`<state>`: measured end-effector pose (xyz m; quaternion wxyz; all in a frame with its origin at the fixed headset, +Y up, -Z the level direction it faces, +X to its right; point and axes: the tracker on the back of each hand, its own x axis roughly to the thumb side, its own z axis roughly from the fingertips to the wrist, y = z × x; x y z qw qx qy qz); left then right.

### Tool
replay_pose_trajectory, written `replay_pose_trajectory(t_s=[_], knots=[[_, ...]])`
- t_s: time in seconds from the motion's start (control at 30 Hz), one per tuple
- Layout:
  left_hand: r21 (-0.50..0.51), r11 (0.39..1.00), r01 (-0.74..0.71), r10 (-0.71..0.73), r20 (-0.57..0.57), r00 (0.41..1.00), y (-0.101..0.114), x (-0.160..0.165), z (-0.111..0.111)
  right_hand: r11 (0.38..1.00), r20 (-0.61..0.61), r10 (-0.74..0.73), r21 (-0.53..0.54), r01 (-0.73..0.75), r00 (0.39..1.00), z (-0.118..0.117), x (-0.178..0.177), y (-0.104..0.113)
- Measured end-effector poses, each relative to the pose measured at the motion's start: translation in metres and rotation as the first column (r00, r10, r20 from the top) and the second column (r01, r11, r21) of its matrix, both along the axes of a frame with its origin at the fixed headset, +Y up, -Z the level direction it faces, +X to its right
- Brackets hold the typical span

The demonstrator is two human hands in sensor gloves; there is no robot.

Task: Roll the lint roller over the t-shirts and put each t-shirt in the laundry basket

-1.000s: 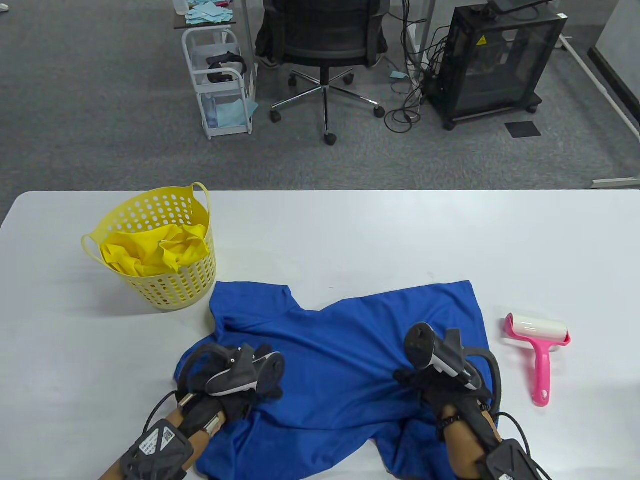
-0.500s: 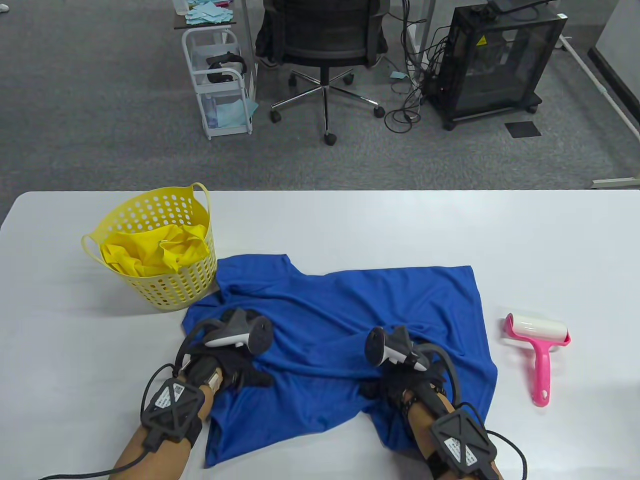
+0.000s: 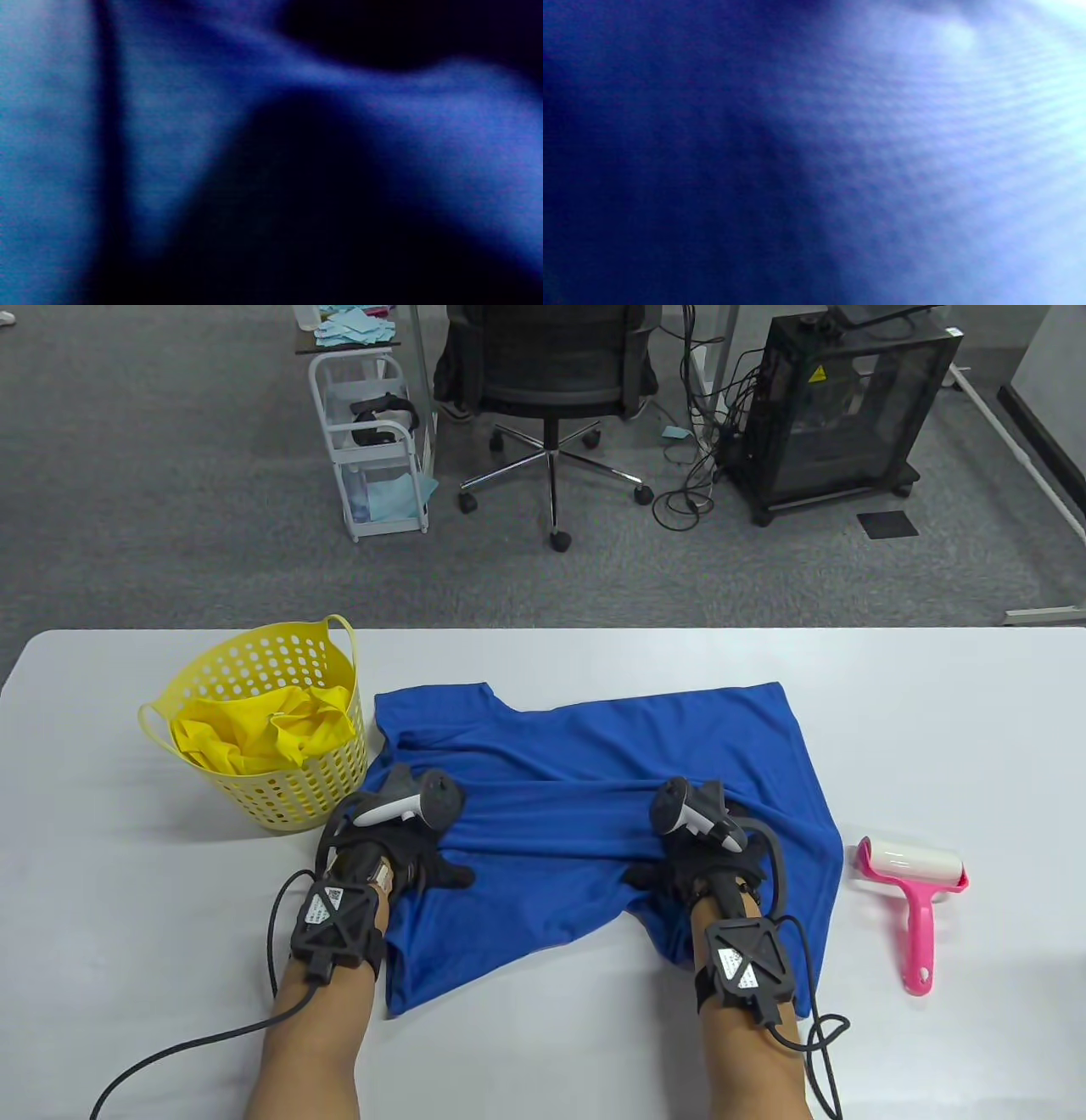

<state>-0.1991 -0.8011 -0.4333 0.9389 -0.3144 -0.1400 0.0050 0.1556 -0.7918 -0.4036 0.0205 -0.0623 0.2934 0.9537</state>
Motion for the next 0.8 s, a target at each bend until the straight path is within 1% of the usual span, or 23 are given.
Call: replay_pose_trajectory(t_s=[0.03, 0.07, 0.13, 0.17, 0.2, 0.23, 0.27, 0.3, 0.33, 0.37, 0.4, 0.43, 0.47, 0.5, 0.53, 0.57, 0.6, 0.63, 0.67, 0.7, 0.73, 0.77, 0.8], knots=[[0.029, 1.000, 0.004, -0.003, -0.010, 1.000, 0.001, 0.000, 0.001, 1.000, 0.002, -0.007, 0.003, 0.007, 1.000, 0.001, 0.001, 0.000], [0.057, 0.998, 0.038, -0.036, -0.027, 0.999, 0.005, 0.001, 0.004, 1.000, 0.001, -0.015, 0.012, 0.015, 1.000, 0.002, 0.001, 0.001], [0.131, 0.981, 0.145, -0.139, -0.053, 0.989, 0.013, 0.007, 0.011, 0.999, -0.004, -0.022, 0.024, 0.022, 1.000, 0.007, 0.003, 0.008], [0.163, 0.964, 0.212, -0.205, -0.059, 0.977, 0.020, 0.010, 0.018, 1.000, -0.001, -0.027, 0.009, 0.027, 1.000, 0.011, 0.005, 0.014], [0.168, 0.955, 0.243, -0.238, -0.047, 0.970, 0.029, 0.013, 0.026, 1.000, -0.004, -0.027, -0.005, 0.027, 1.000, 0.017, 0.006, 0.023], [0.186, 0.951, 0.247, -0.244, -0.036, 0.969, 0.037, 0.014, 0.033, 1.000, -0.015, -0.016, 0.012, 0.016, 1.000, 0.023, 0.008, 0.031], [0.252, 0.946, 0.203, -0.207, -0.013, 0.978, 0.049, 0.014, 0.045, 0.997, -0.047, -0.002, 0.072, 0.006, 0.999, 0.033, 0.012, 0.045], [0.305, 0.940, 0.150, -0.160, 0.005, 0.987, 0.055, 0.013, 0.054, 0.994, -0.066, 0.010, 0.114, -0.002, 0.998, 0.041, 0.016, 0.055], [0.380, 0.923, 0.059, -0.082, 0.044, 0.996, 0.064, 0.013, 0.071, 0.988, -0.076, 0.021, 0.156, -0.009, 0.997, 0.053, 0.021, 0.066], [0.417, 0.909, -0.020, -0.023, 0.098, 0.995, 0.069, 0.012, 0.088, 0.984, -0.063, 0.022, 0.181, -0.010, 0.998, 0.067, 0.028, 0.076], [0.387, 0.920, -0.067, 0.006, 0.156, 0.988, 0.069, 0.013, 0.103, 0.980, -0.046, 0.012, 0.197, -0.002, 0.999, 0.080, 0.033, 0.080], [0.348, 0.935, -0.065, 0.003, 0.176, 0.984, 0.066, 0.014, 0.113, 0.977, -0.033, 0.008, 0.212, -0.001, 0.999, 0.088, 0.035, 0.080], [0.281, 0.959, -0.012, -0.044, 0.191, 0.981, 0.059, 0.015, 0.126, 0.979, -0.033, 0.020, 0.203, -0.012, 0.999, 0.100, 0.037, 0.076], [0.232, 0.972, 0.048, -0.097, 0.205, 0.974, 0.053, 0.016, 0.134, 0.985, -0.047, 0.038, 0.170, -0.029, 0.998, 0.106, 0.035, 0.071], [0.188, 0.972, 0.139, -0.181, 0.232, 0.956, 0.045, 0.017, 0.141, 0.990, -0.070, 0.078, 0.121, -0.069, 0.995, 0.114, 0.032, 0.061], [0.215, 0.956, 0.199, -0.251, 0.249, 0.935, 0.039, 0.017, 0.145, 0.988, -0.081, 0.116, 0.107, -0.107, 0.990, 0.118, 0.029, 0.053], [0.277, 0.936, 0.219, -0.290, 0.250, 0.924, 0.036, 0.017, 0.146, 0.985, -0.094, 0.154, 0.098, -0.145, 0.984, 0.121, 0.025, 0.045], [0.332, 0.919, 0.212, -0.301, 0.247, 0.921, 0.034, 0.017, 0.146, 0.980, -0.105, 0.185, 0.087, -0.177, 0.977, 0.122, 0.023, 0.038], [0.392, 0.908, 0.150, -0.260, 0.245, 0.934, 0.034, 0.015, 0.146, 0.975, -0.104, 0.221, 0.062, -0.215, 0.970, 0.121, 0.020, 0.029], [0.436, 0.897, 0.076, -0.182, 0.208, 0.961, 0.036, 0.012, 0.145, 0.966, -0.080, 0.251, 0.089, -0.244, 0.965, 0.120, 0.018, 0.028], [0.473, 0.881, 0.033, -0.129, 0.173, 0.976, 0.036, 0.010, 0.144, 0.964, -0.084, 0.243, 0.133, -0.231, 0.966, 0.119, 0.016, 0.029], [0.508, 0.861, 0.001, -0.099, 0.167, 0.981, 0.036, 0.008, 0.142, 0.952, -0.072, 0.253, 0.197, -0.235, 0.965, 0.117, 0.016, 0.030], [0.507, 0.862, -0.005, -0.104, 0.186, 0.977, 0.037, 0.007, 0.141, 0.945, -0.071, 0.257, 0.226, -0.236, 0.964, 0.116, 0.016, 0.030]])
